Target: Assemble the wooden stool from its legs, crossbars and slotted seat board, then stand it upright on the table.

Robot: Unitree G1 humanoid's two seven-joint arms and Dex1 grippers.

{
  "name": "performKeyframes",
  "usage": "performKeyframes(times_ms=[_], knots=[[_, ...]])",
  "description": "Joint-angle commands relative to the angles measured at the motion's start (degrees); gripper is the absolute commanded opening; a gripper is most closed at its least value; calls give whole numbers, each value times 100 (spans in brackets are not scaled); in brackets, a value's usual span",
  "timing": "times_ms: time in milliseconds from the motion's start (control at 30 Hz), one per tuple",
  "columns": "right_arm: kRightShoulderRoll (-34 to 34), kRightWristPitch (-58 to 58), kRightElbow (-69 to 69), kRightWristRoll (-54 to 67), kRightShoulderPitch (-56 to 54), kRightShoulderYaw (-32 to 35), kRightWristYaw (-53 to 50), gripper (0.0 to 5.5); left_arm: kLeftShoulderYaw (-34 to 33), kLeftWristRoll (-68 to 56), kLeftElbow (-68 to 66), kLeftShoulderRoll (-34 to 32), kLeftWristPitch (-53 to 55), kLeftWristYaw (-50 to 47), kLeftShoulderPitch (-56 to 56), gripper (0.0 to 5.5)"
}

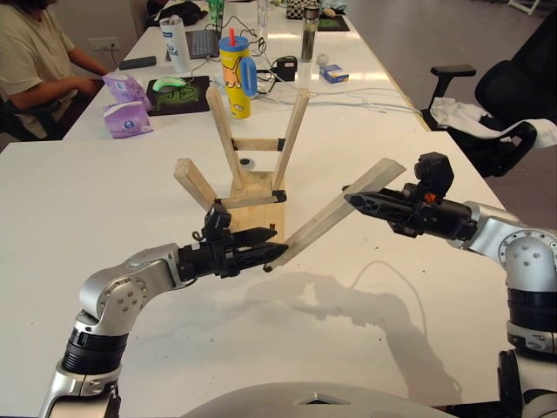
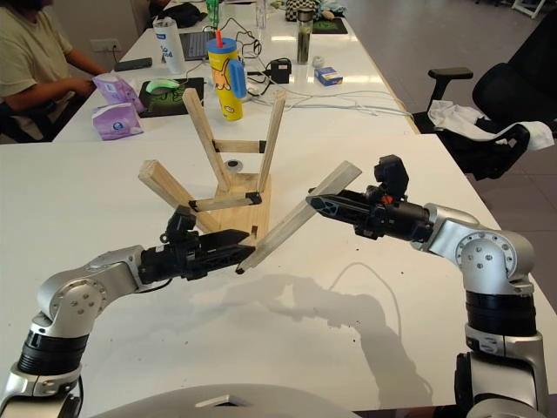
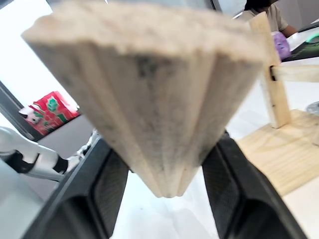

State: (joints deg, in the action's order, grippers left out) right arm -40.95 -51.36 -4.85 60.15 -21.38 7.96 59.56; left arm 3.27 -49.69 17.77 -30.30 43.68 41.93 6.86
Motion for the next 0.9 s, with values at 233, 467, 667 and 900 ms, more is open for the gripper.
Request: performKeyframes(times_ms=[233,467,667,900], knots=[[367,1768,1807,-1826,-1331,-616,974,207,1403,3083,-1541,-1,-1968,53,232,311],[726,2407,2531,-2533,-1703,-944,1412,207,1782,3857,-1919,-136,-2080,218,186,311],[1007,2678,3164,-2910,-2016,-1067,1733,207,1876,4000,-1981,-257,-2006,474,116,311],[1039,3363,3766,-3953,-2446,-1647,1919,205,1871,4110,-2066,-205,-2047,475,100,311]])
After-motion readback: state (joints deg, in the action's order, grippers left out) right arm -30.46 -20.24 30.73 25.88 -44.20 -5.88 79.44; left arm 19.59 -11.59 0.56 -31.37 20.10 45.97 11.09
